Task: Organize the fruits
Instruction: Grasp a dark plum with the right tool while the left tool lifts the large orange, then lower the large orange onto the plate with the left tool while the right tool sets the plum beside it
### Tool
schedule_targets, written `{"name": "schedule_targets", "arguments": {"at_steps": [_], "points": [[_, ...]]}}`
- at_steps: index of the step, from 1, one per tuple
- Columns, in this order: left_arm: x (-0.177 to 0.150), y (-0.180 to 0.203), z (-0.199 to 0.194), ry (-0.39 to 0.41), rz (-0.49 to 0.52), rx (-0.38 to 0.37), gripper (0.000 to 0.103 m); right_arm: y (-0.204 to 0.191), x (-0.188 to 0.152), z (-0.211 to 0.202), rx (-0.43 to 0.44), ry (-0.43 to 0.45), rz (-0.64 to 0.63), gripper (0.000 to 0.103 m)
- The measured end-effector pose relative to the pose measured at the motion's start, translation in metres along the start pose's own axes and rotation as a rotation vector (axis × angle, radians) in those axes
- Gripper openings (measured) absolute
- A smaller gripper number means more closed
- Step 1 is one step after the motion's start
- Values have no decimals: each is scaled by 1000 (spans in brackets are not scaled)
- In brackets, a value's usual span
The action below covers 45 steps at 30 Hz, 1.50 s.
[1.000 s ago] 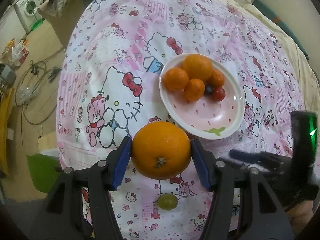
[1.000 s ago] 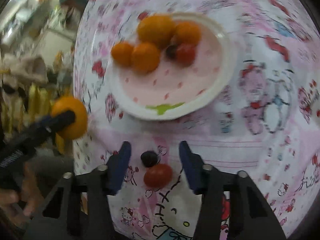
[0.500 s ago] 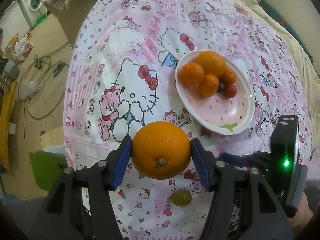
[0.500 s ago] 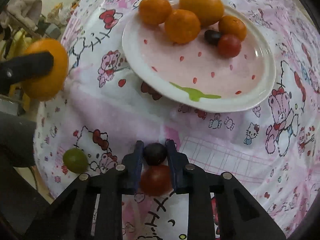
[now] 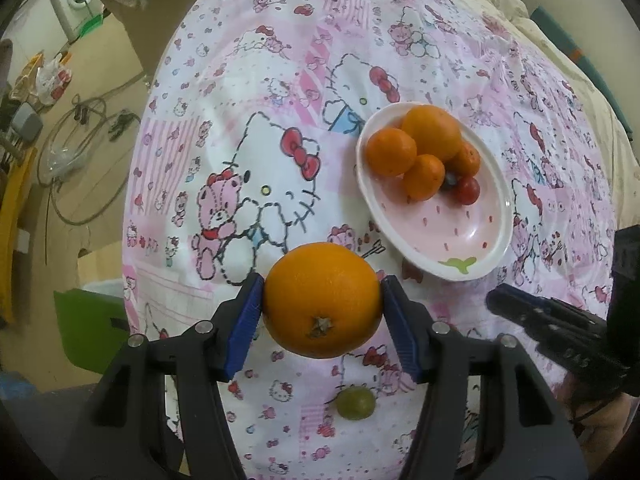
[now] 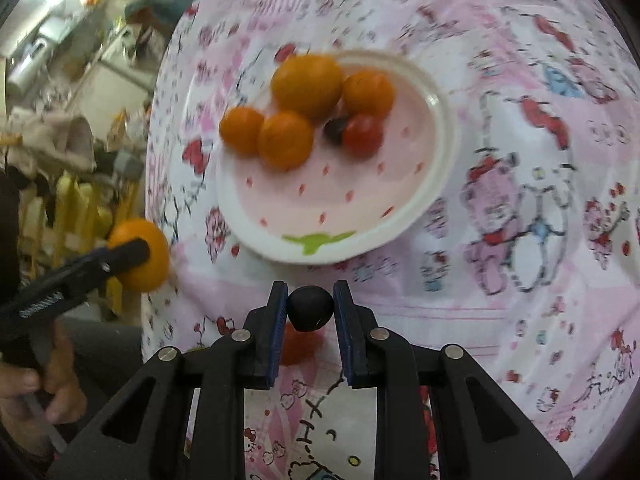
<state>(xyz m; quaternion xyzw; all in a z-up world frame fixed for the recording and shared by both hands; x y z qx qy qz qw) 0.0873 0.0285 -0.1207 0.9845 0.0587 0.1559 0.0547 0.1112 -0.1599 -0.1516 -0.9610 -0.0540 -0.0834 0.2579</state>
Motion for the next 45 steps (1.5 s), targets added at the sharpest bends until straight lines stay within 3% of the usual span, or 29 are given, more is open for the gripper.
{"name": "schedule_targets", "arguments": {"at_steps": [10, 19, 27, 31, 34, 37, 40, 45], "points": [[8, 45, 5, 10, 78, -10, 56, 13, 22, -44, 57, 113, 69, 24], [24, 97, 28, 1, 189, -40, 56, 50, 56, -71, 63, 169, 121, 25], [38, 116, 49, -8, 203, -36, 56, 54, 73, -52, 73, 140, 139, 25], [47, 122, 55, 26, 230, 17, 56, 52, 80, -40, 74, 127, 139, 25], [52, 125, 65, 3, 221, -11, 55, 54, 86, -32, 69, 118, 148, 25], [61, 128, 63, 58, 245, 16, 53, 59, 88, -25, 81, 105, 175, 25], [64, 134, 58, 60, 246, -25, 53, 63, 87, -20, 93, 94, 196, 25], [61, 134, 60, 48, 270, 5, 53, 68, 87, -17, 103, 87, 218, 25]]}}
Point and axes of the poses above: each gripper's, at about its wrist camera, not at the fingertips, and z roughly the way its jaws point, y to its right, x to its top, the point moved 7 cm from there along z, roughly the way its jaws point, and after that the axes turned 5 degrees about z, right-handed, at the moved point
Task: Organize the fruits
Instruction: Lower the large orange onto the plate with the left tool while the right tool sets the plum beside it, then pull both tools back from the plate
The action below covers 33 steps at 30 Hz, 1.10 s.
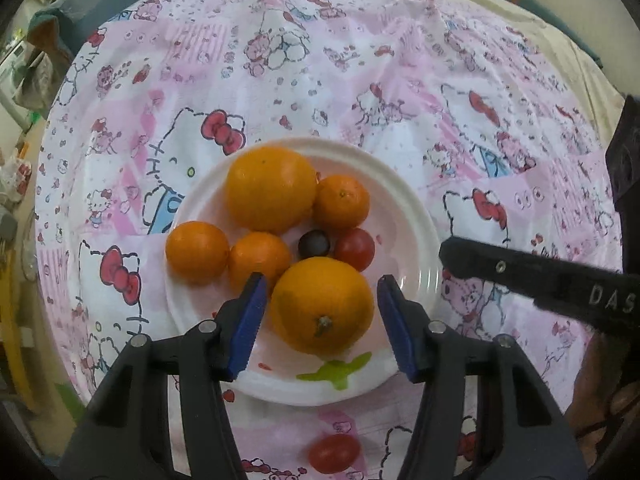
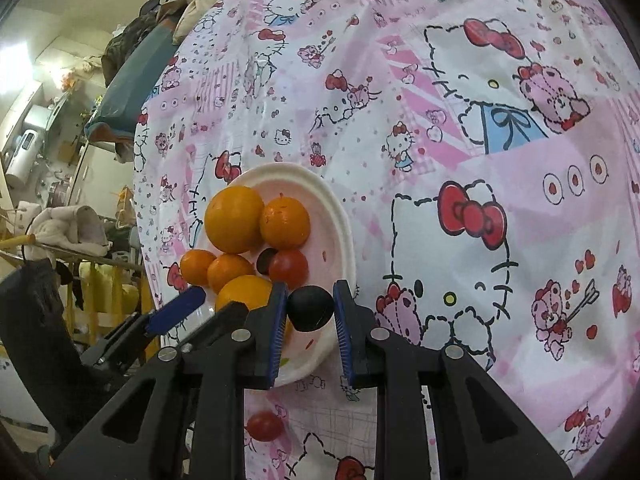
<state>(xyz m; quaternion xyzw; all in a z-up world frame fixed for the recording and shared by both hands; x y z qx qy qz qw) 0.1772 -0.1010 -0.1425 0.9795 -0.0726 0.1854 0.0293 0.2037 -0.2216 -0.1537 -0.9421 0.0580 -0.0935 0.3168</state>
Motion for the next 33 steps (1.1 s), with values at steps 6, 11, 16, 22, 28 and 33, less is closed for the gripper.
{"name": "schedule_targets", "arguments": {"at_steps": [6, 11, 16, 22, 28, 33], "points": [[-2, -1, -1, -14, -3, -1, 65, -6, 0, 2, 25, -2, -2, 28], [-3, -5, -7, 16, 6, 27, 79, -11, 4, -3, 61, 25, 5, 29], [-2, -12, -12, 26, -27, -8, 80, -11, 10, -18, 59, 94, 19, 66], [8, -32, -43, 116, -103, -31, 81, -7, 15, -38, 65, 132, 34, 66], [4, -48, -58, 145, -123, -16, 81, -15, 16, -53, 67, 164, 11, 66], [-10, -59, -63, 132, -129, -9, 81, -20, 8, -60, 55, 179, -5, 66]]}}
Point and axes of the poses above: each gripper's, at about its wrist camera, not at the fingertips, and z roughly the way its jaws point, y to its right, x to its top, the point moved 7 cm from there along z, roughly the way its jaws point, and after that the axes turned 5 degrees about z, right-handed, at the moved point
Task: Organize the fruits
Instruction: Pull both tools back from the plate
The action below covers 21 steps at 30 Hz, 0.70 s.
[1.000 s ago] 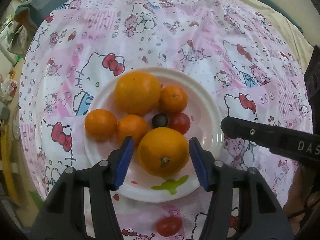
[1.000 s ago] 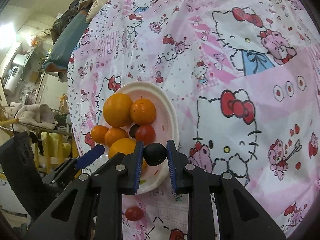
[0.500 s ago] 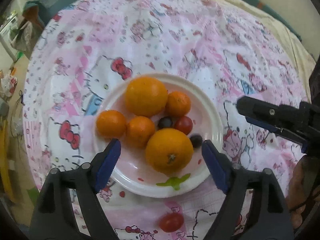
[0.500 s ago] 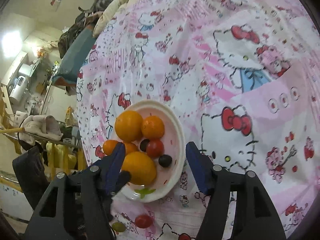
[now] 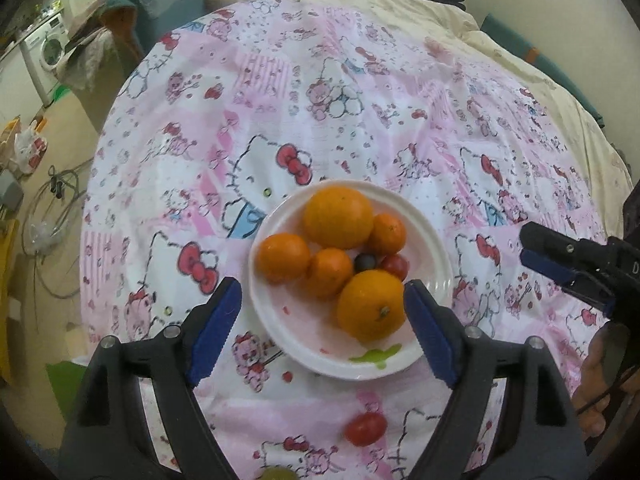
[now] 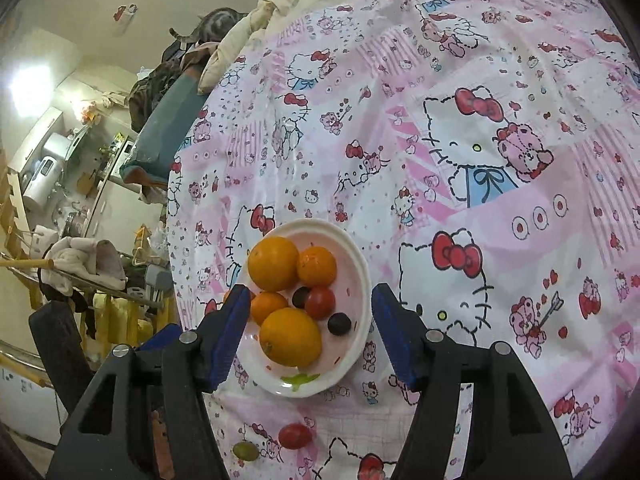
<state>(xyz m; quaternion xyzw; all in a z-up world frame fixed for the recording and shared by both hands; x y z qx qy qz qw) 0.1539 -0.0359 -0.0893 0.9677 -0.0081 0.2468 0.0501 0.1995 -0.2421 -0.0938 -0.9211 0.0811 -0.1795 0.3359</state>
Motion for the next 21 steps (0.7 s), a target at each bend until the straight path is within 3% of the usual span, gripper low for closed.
{"name": "schedule_targets", "arguments": {"at_steps": [6, 15, 21], "points": [[-19, -11, -9, -30, 3, 6, 81, -11, -19, -10, -10, 7, -36, 68], [-36, -21, -32, -2, 1, 20, 81, -25, -58, -11, -27, -47, -103, 68], [-58, -30, -40, -21, 41, 94, 81, -20, -94, 3, -60, -80, -88, 71]]}}
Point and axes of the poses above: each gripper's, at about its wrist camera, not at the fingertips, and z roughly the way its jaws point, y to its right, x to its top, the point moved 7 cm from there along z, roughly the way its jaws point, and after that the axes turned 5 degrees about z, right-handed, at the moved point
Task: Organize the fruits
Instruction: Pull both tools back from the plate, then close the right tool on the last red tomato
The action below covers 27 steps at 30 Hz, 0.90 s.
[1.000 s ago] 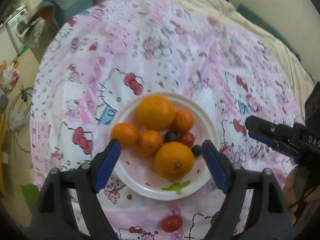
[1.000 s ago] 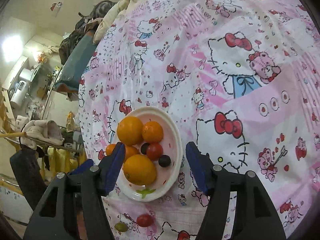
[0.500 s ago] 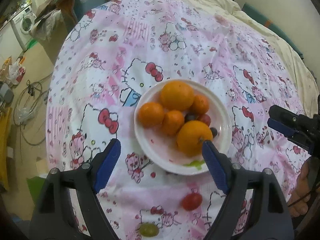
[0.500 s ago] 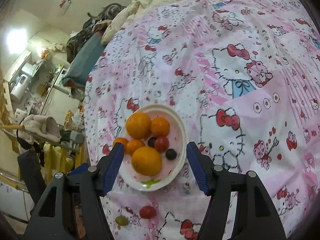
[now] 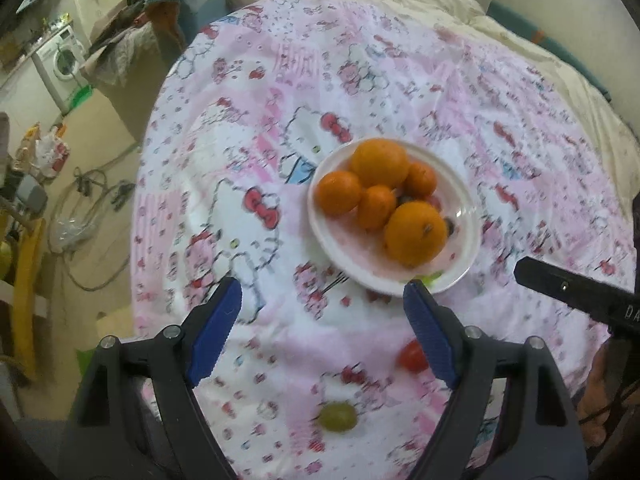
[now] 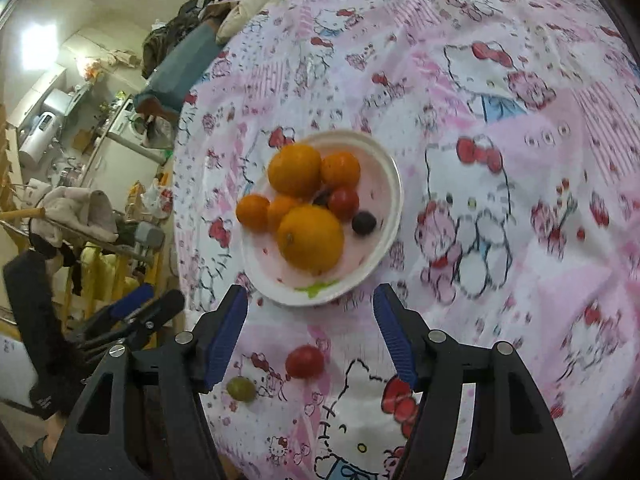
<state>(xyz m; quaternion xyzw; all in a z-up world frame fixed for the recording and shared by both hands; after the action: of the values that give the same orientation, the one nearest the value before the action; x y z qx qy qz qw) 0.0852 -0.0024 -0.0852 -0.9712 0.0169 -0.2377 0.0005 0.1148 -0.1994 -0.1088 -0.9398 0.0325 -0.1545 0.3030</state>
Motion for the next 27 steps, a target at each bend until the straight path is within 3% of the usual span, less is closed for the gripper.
{"name": "schedule_targets", "arguments": {"at_steps": [1, 6, 15, 17, 18, 21, 27], "points": [[-3, -3, -1, -4, -9, 2, 81, -1, -5, 3, -8, -3, -4, 76], [-17, -16, -6, -3, -42, 8, 81, -11, -38, 33, -54, -103, -86, 77], [-29, -31, 0, -18, -105, -20, 81, -18, -84, 88, -253, -219, -315, 77], [-29, -32, 0, -12, -110, -35, 81, -20, -88, 94, -297, -210, -365, 77], [-29, -31, 0, -5, -109, -47, 81, -22, -89, 95, -308, -205, -386, 73], [-29, -28, 0, -3, -102, -78, 81, -25, -91, 97, -328, -203, -416, 41], [-36, -26, 5, -36, -97, -94, 81, -21, -80, 91, -257, -225, -340, 40]]}}
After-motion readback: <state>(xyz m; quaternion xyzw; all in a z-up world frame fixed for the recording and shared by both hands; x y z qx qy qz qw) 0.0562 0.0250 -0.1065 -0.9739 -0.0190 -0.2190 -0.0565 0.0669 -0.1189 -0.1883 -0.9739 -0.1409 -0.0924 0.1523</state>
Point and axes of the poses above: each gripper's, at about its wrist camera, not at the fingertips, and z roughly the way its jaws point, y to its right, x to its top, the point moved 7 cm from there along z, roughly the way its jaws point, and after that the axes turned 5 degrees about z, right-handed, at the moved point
